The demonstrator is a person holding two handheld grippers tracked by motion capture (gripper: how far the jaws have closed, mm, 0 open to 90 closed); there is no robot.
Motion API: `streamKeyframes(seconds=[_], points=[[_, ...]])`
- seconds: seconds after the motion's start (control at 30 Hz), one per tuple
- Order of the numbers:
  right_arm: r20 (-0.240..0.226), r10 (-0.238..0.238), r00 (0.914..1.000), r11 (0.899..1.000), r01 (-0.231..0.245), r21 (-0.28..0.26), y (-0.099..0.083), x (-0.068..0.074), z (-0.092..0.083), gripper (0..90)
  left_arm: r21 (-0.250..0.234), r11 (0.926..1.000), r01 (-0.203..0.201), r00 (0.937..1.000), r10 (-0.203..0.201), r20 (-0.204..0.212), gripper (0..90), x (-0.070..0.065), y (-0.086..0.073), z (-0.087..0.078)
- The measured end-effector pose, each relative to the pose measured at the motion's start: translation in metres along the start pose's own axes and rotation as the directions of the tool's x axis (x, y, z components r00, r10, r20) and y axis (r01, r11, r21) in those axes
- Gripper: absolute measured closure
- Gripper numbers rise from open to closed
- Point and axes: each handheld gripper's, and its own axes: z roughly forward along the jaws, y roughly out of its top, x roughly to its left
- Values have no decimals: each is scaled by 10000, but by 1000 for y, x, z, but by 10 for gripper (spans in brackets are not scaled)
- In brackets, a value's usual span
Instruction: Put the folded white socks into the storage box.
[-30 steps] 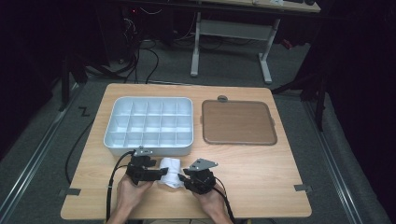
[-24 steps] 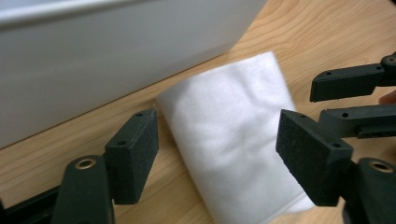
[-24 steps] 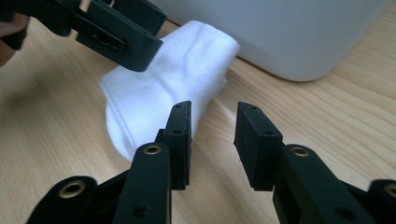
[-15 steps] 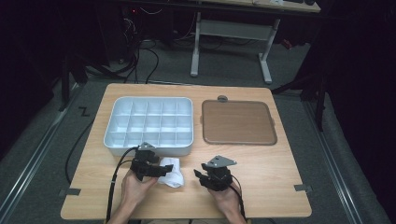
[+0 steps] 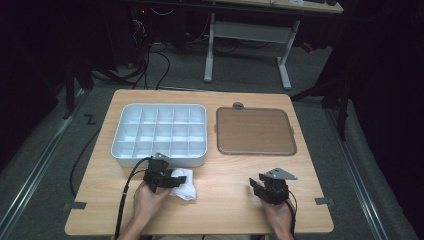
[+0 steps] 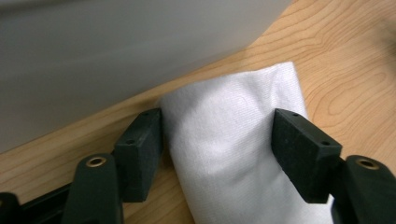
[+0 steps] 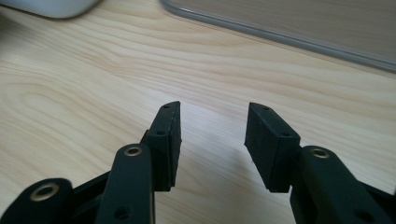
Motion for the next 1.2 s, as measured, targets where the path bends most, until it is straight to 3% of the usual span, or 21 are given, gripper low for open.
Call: streamKeyframes(seconds=[0.2,0.37,0.77,1.2], points=[[817,285,9962,9993,-304,217,-11,-27,-4,538,31,10000,38,9998,-38,186,436,1,-1,-1],[1139,421,9926,9990,-438,128,-16,-39,-5,519,-25,9999,-165,9994,166,317,506,-1,-3,-3],[985,325,9946,9993,-341,144,-15,-40,-2,438,104,9994,-318,9985,313,460,661,-1,-3,-8],[904,227,9956,9996,-242,149,-12,-42,1,417,240,9994,-242,9971,224,723,720,1,-2,-15]])
